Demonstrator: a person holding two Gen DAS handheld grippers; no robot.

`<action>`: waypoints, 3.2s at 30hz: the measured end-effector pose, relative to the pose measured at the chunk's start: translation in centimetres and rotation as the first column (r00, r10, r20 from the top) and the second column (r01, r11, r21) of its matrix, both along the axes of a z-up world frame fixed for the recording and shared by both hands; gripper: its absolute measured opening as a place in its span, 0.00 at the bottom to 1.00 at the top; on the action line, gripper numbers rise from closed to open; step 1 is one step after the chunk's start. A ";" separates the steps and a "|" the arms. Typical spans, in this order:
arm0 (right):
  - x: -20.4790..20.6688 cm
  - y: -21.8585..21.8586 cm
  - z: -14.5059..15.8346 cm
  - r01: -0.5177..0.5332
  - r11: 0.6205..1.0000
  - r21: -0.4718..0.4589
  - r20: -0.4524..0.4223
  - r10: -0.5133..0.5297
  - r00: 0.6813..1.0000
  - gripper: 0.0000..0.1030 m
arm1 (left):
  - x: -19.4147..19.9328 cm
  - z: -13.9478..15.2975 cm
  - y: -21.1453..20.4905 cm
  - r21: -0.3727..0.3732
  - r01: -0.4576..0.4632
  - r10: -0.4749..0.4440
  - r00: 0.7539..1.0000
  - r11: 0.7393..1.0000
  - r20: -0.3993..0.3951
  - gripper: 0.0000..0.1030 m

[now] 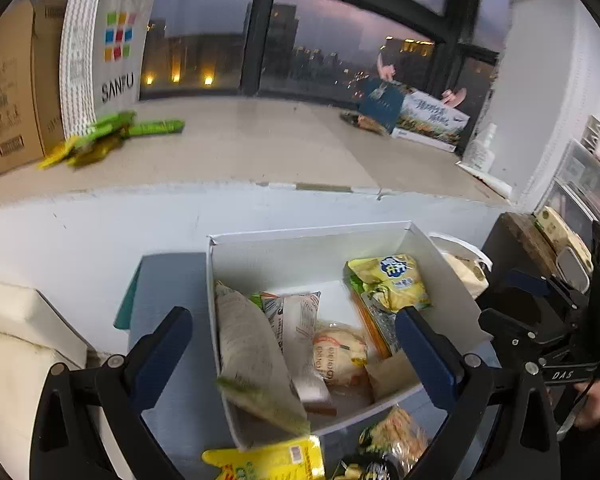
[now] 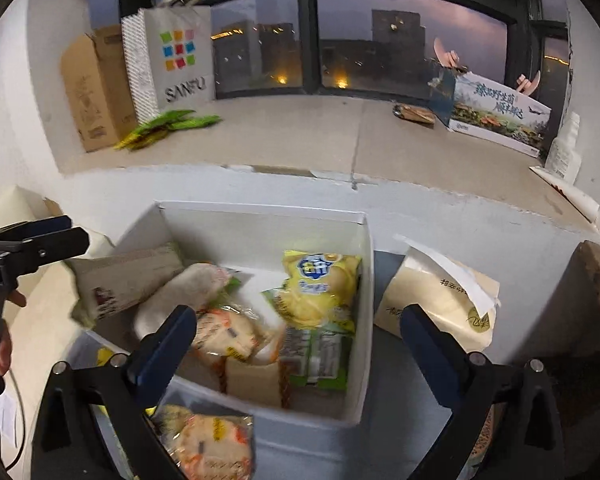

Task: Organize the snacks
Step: 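Carry the bun into the white box with the left gripper while the right drops the orange-edged pack in, then grasp the black-and-yellow chip bag with the left gripper, then grasp a round jelly cup with the right gripper while the left carries the chip bag into the box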

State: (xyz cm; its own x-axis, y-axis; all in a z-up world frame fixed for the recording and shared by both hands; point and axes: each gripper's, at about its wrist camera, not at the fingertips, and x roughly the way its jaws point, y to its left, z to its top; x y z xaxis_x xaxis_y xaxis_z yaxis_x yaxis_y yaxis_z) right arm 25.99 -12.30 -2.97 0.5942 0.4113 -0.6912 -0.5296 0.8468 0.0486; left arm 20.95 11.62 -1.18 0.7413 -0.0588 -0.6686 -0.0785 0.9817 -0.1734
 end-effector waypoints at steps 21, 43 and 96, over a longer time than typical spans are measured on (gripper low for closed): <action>-15.8 -9.5 -5.7 -0.009 0.991 0.132 -0.063 0.018 0.998 1.00 | -17.2 -7.9 -9.6 0.042 0.191 -0.191 0.981 0.981 -0.017 1.00; -16.8 -10.4 -9.7 -0.006 0.984 0.175 -0.200 0.041 0.979 1.00 | -10.1 -16.2 -10.5 0.036 0.265 -0.249 0.936 0.964 -0.248 0.83; -11.5 -6.5 -1.2 -0.167 0.960 0.224 0.019 0.167 0.986 0.46 | -16.1 -0.6 -5.7 0.053 0.192 -0.199 0.958 0.980 0.206 0.36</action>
